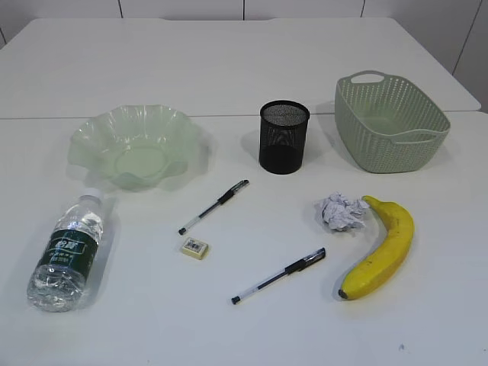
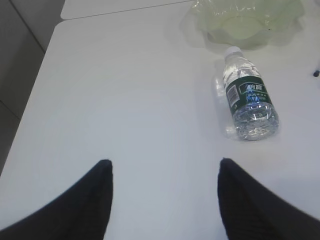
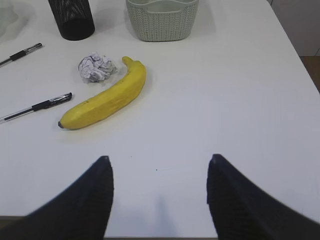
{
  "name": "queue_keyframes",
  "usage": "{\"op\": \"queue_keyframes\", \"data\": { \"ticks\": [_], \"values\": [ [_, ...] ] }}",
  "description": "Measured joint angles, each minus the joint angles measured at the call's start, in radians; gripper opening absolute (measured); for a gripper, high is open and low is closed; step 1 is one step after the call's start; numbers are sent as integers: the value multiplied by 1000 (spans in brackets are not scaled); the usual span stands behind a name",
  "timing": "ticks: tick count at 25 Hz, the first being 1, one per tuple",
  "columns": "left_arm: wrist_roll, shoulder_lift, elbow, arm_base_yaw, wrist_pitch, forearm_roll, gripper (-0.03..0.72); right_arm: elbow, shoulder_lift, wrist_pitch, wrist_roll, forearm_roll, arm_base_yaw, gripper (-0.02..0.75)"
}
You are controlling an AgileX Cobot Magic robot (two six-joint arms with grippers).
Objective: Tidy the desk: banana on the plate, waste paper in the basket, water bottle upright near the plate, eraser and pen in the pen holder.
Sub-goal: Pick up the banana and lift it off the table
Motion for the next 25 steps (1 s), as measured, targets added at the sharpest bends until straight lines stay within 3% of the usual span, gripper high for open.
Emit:
{"op": "queue_keyframes", "data": {
  "ticks": [25],
  "values": [
    [0, 0, 0, 0, 0, 0, 466, 0, 0, 0, 0, 0, 0, 442]
  ]
}}
